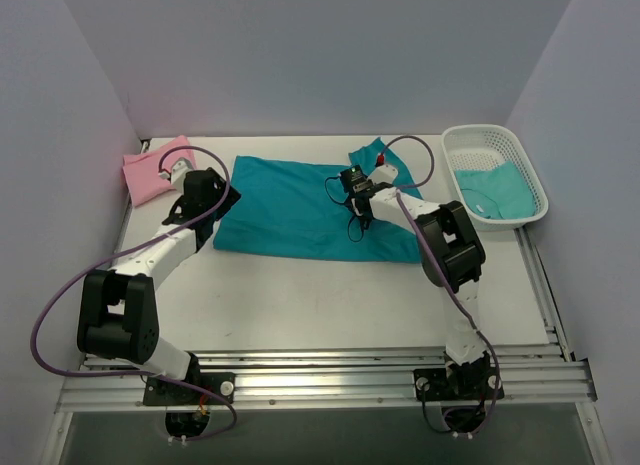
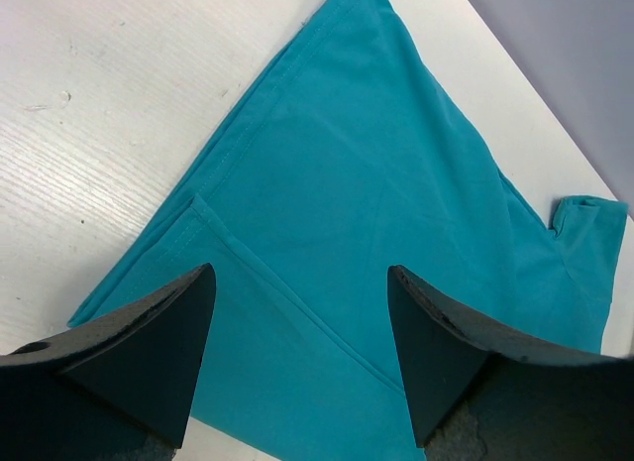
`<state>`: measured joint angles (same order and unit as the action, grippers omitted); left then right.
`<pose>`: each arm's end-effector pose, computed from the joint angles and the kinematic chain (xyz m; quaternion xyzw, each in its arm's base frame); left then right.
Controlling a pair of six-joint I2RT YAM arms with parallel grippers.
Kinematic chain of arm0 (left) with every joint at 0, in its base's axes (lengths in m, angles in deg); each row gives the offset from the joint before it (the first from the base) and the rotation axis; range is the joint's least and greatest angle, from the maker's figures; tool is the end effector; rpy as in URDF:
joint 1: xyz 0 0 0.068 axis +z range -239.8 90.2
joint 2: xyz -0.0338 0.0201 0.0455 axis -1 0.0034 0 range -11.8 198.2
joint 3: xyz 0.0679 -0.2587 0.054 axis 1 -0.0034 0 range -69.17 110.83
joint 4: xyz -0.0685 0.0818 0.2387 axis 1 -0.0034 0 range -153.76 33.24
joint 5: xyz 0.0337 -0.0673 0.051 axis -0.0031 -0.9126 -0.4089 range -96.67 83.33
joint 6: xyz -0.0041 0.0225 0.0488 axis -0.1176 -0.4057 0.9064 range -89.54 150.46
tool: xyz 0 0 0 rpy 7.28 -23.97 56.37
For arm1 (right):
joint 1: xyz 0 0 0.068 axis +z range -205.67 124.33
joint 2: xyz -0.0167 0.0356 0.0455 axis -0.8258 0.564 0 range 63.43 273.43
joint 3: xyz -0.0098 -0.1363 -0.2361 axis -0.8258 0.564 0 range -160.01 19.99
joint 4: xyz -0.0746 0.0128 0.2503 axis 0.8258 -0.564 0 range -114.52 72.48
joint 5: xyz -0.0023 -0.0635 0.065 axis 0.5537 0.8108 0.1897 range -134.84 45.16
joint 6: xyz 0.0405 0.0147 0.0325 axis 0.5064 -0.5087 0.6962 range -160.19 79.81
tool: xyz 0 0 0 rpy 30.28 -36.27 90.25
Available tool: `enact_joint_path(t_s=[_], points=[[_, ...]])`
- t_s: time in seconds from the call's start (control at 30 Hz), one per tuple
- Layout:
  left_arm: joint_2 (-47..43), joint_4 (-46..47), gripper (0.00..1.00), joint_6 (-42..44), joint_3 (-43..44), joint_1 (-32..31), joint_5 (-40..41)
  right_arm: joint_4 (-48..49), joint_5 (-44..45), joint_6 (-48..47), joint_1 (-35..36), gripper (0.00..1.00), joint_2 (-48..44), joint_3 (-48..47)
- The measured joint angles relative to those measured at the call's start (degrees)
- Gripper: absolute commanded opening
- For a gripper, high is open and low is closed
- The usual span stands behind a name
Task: Fold and stack the t-shirts
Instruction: Fold the flattened tshirt in 1/3 of the way, then grap the side of the flattened tshirt furthest away from the robot with both arms
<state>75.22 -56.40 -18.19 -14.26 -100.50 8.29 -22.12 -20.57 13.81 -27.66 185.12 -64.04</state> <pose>0.3337 -0.0537 0.2408 -0.3416 0.7984 -0.1400 0.4756 0.4201 0.2068 0.1642 0.2839 0.8520 0.1145 0.4246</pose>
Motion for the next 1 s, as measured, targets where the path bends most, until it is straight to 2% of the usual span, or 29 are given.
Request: enact_joint_path(t_s=[0.3,0.43,0.5,0.57,0.7,0.73,0.83,1.0], points=[[0.0,0.11,0.79,0.37,-0.33,0.42,0.04,0.5,-1.07,-2.97,-1.81,0.41,2.56,-5.42],[0.0,0.13,0.79,0.83,-0.33,0.44,0.35,0.61,-1.79,-5.14,-2.23,0.54,2.54,-7.91],[0.35,0.11,0.79,1.2,0.07,0.48,0.44,1.18,-2.29,-6.97,-2.54,0.67,2.51,-9.2],[1.86,0.07,0.79,1.6,1.81,0.7,0.39,1.49,-3.17,-9.46,-2.97,0.76,2.51,-10.95],[8.04,0.17,0.79,3.13,9.42,1.6,-1.18,-0.31,-6.69,-13.57,-4.79,0.78,4.63,-19.89],[9.57,0.37,0.79,3.5,11.26,1.95,-1.95,-0.57,-8.2,-14.47,-5.7,0.98,6.03,-23.74],[13.27,0.76,0.8,4.22,15.5,2.99,-4.0,-0.61,-13.16,-16.5,-9.99,1.0,10.1,-32.11],[19.17,1.73,0.79,4.76,20.41,4.5,-7.1,-0.26,-17.73,-16.79,-18.23,1.0,13.42,-33.24]])
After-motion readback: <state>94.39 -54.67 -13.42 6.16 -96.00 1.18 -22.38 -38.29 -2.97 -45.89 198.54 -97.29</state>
